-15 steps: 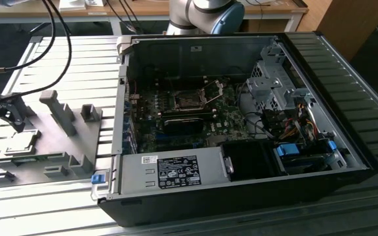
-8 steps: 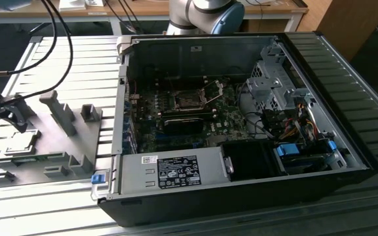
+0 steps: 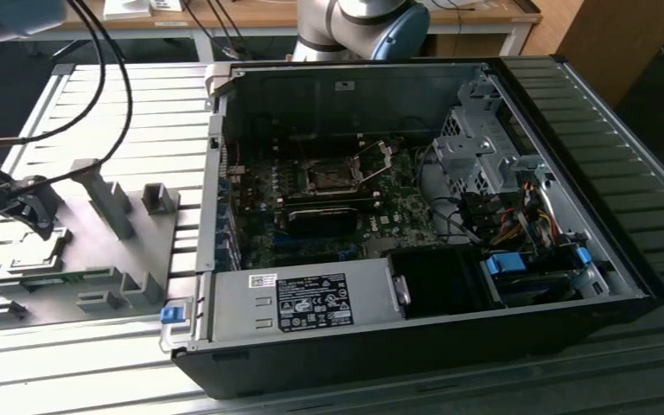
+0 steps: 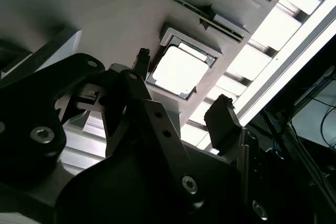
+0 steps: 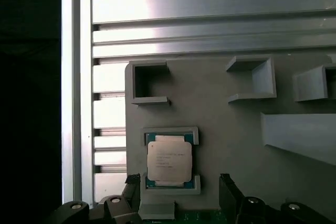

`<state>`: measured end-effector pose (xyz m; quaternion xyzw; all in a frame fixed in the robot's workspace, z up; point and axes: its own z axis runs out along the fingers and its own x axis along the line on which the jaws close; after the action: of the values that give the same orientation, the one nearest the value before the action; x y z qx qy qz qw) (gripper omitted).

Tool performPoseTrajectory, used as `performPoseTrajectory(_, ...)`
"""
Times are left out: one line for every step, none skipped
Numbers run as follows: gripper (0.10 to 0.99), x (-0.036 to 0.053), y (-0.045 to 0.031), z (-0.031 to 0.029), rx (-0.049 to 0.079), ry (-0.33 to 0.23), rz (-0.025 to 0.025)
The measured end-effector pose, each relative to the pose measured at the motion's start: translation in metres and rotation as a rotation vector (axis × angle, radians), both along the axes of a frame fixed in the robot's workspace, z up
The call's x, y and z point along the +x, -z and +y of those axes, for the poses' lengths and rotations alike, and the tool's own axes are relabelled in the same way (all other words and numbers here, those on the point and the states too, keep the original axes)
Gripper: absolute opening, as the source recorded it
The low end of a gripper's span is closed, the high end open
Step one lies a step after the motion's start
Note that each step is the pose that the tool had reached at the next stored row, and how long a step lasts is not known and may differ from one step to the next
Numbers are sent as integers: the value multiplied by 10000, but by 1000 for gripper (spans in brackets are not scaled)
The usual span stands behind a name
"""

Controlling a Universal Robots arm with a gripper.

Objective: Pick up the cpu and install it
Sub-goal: 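Pick up the cpu and move it towards the insertion slot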

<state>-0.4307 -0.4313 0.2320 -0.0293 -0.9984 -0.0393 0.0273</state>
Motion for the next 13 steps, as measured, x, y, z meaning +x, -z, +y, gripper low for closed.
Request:
performPoseTrajectory(702,0,14,-1,1,1,0)
performPoseTrajectory(702,0,31,-2,1,0,1)
performPoseTrajectory(702,0,46,-3,1,0,1)
performPoseTrajectory(702,0,62,-4,2,0,1)
performPoseTrajectory(702,0,77,-5,1,0,2)
performPoseTrajectory(702,0,96,-8,2,-1,1)
performPoseTrajectory(702,0,115,-10,2,-1,7)
performPoseTrajectory(702,0,132,-11,1,0,8)
performPoseTrajectory(702,0,151,-11,2,0,8)
performPoseTrajectory(702,2,168,-11,3,0,9)
performPoseTrajectory(702,4,187,-12,4,0,12)
performPoseTrajectory(702,4,205,-11,4,10,17)
performPoseTrajectory(702,4,223,-9,3,16,20)
